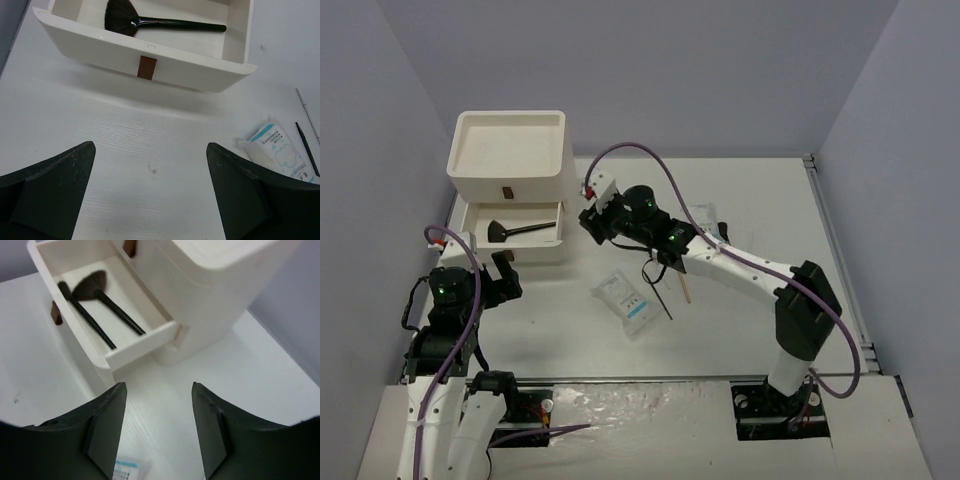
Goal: Organize the makeup
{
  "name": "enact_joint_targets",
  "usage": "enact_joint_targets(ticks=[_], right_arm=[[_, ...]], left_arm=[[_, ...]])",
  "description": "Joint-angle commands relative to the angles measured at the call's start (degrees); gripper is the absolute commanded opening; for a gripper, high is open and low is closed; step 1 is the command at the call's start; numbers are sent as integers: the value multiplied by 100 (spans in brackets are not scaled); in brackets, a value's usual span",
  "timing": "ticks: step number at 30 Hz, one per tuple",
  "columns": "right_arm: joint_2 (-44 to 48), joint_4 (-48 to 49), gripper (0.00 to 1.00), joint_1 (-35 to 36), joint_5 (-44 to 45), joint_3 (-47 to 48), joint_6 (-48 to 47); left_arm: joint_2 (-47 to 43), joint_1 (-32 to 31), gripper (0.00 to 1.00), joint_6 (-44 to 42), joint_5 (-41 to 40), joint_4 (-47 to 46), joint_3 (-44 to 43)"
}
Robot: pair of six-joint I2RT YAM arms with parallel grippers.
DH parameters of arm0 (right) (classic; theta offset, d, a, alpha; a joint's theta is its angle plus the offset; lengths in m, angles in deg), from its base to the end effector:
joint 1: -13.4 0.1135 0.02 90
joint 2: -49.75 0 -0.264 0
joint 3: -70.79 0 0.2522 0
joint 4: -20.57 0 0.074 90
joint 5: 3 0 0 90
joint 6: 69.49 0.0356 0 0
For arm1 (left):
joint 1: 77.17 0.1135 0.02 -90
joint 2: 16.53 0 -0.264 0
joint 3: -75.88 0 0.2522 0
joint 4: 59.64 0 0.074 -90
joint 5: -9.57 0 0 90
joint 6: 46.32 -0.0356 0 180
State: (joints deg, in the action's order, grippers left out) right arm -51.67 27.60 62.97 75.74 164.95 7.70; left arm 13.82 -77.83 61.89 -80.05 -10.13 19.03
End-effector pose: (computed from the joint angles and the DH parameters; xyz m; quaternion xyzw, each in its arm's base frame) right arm 0.2745 0.3329 0.3400 -0.4244 0.5673 0.2874 0.6445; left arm 0.1188 -0.0016 0.3166 -0.1254 0.8244 -0.0932 0.5439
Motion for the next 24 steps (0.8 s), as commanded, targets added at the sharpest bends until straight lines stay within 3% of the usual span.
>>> enact_joint_targets(ticks=[1,10,24], right_arm=[[1074,-389,47,-40,1451,-1638,1142],[1683,-800,38,-198,1566,-3352,2341],[750,-647,25,-237,1900,-3654,2881]], left_arm=[[59,40,91,-46,93,-288,-165],[120,40,91,-64,115,-297,-173],[156,40,91,-73,128,-296,-173]])
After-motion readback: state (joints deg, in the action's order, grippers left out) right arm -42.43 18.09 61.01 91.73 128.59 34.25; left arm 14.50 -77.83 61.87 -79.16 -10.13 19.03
